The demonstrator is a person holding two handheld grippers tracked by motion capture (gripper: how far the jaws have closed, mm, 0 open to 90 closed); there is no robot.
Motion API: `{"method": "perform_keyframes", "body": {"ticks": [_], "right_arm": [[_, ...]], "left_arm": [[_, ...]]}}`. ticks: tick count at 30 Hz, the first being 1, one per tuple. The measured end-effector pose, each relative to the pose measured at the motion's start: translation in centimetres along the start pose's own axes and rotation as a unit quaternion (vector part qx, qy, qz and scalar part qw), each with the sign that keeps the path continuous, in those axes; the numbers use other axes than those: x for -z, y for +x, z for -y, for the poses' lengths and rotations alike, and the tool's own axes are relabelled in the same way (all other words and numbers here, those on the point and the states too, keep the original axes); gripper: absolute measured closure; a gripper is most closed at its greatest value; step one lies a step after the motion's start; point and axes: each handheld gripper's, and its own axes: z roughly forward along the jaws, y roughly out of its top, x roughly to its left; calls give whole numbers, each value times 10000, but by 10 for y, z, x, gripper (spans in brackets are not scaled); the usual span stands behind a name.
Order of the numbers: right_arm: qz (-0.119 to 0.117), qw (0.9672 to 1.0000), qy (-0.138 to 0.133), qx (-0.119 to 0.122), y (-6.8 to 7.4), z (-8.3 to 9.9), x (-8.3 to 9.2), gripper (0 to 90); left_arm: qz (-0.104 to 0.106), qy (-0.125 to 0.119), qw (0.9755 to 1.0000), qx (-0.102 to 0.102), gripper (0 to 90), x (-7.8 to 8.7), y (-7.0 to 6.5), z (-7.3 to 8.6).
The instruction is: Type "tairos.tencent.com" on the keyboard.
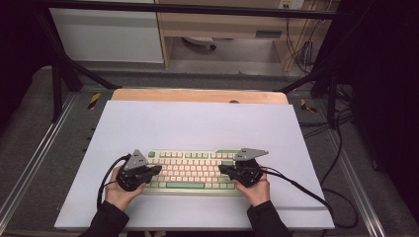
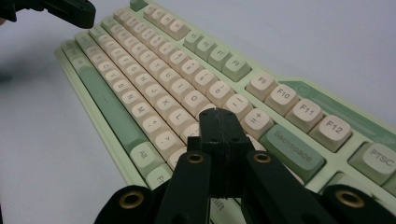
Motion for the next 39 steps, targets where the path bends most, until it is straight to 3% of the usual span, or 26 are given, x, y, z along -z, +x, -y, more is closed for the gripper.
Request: {"method": "perform_keyframes", "body": {"ticks": [13,25,39], "right_arm": [[-10,10000,-65,-38,-4,13,12,900],[-18,10000,-63,-45,-4,16,14,900],[-34,10000,-74,-53,-4,16,13,900]], "left_arm": [[-6,85,9999,-64,900,-12,-4,-7],[4,271,9996,-102,900,-24,-6,-3],[12,294,9996,-57,900,-26,-5,1]]}}
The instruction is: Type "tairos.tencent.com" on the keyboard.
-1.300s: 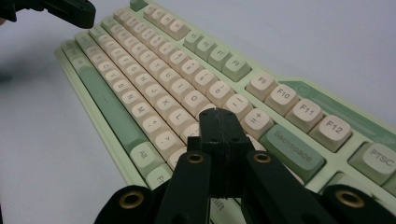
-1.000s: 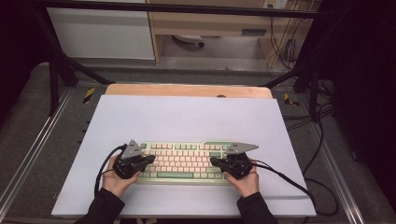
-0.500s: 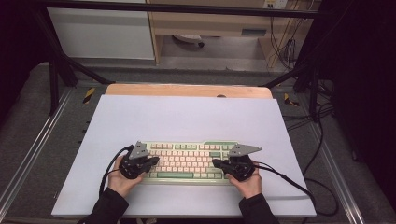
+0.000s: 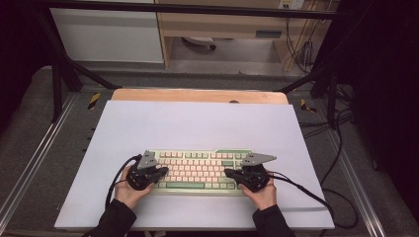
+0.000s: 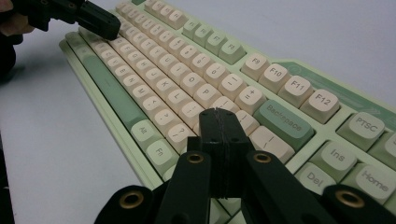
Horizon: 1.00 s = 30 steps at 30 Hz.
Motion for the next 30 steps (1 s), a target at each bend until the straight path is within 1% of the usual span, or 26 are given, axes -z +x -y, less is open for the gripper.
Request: {"method": "perform_keyframes", "body": {"ticks": [6,11,22,23,30], "right_arm": [[-5,10000,-14,11,0,-1,1,900],[-21,10000,-49,-11,0,-2,2,900],[-65,9999,-85,-75,1,-5,2,900],[-64,9999,-96,-32,1,-6,1,900],[-131,9999,-81,-28,5,-10,-3,900]], "left_arm": [[33,-132,9999,-5,900,9,0,-3],[39,-188,9998,-17,900,15,1,-3],[-11,-259,9996,65,900,26,6,5],[-12,-263,9996,80,900,27,7,5],[-33,-279,9996,94,900,30,8,8]]}}
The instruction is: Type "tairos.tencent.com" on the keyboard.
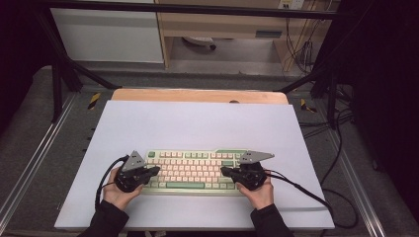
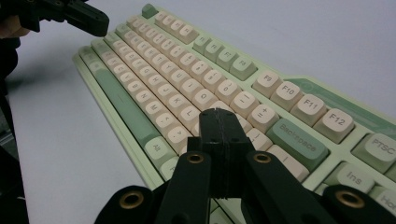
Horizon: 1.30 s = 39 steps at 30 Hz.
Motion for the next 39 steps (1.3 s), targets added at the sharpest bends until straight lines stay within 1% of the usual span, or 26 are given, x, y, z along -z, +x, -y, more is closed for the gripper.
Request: {"method": "perform_keyframes", "body": {"ticks": [11,18,23,27,32,35,36,39], "right_arm": [[-130,9999,42,67,11,-9,-16,900],[-172,9997,116,100,15,-10,-25,900],[-212,9995,203,68,17,-8,-33,900],[-221,9994,268,87,18,-7,-37,900],[-225,9990,362,109,20,-4,-42,900],[-206,9988,419,171,20,-1,-44,900],[-200,9986,464,148,20,-1,-44,900],[-193,9985,475,173,20,0,-45,900]], "left_arm": [[-4,-48,10000,25,900,3,1,1],[-5,-34,10000,26,900,3,2,1],[-6,-31,10000,26,900,3,2,1],[-2,-36,10000,27,900,3,2,1],[0,-40,10000,22,900,3,1,1],[-2,-39,10000,28,900,3,2,1],[-1,-34,10000,28,900,3,2,1],[-3,-35,10000,27,900,3,2,1]]}}
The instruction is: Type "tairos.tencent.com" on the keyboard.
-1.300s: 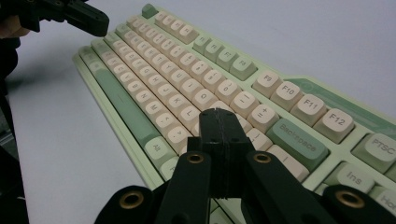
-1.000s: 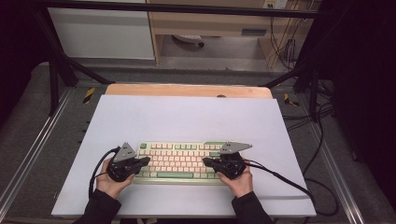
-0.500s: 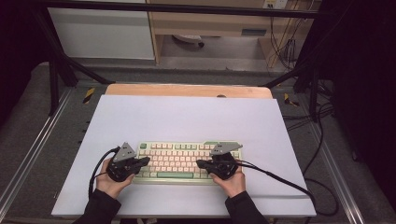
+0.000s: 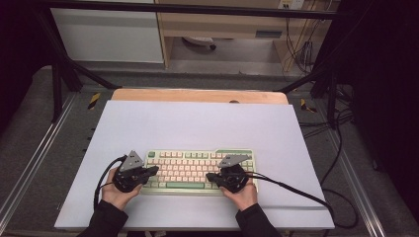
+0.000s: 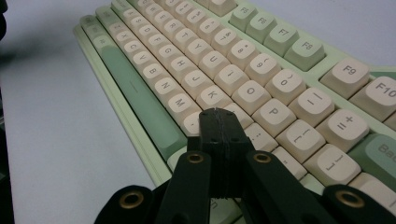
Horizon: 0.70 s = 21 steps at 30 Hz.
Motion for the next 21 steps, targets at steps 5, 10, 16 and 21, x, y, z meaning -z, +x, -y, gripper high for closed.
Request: {"method": "perform_keyframes", "body": {"ticks": [5,10,16,21], "right_arm": [[39,10000,77,50,0,2,-2,900],[22,10000,-2,49,1,1,1,900],[53,9999,-138,62,0,-4,9,900],[116,9996,-237,50,-2,-8,18,900]], "left_arm": [[-2,1,10000,-2,900,0,0,0],[-1,-4,10000,-3,900,0,0,0],[1,-7,10000,2,900,0,0,0],[6,-1,10000,-3,900,0,0,0]]}}
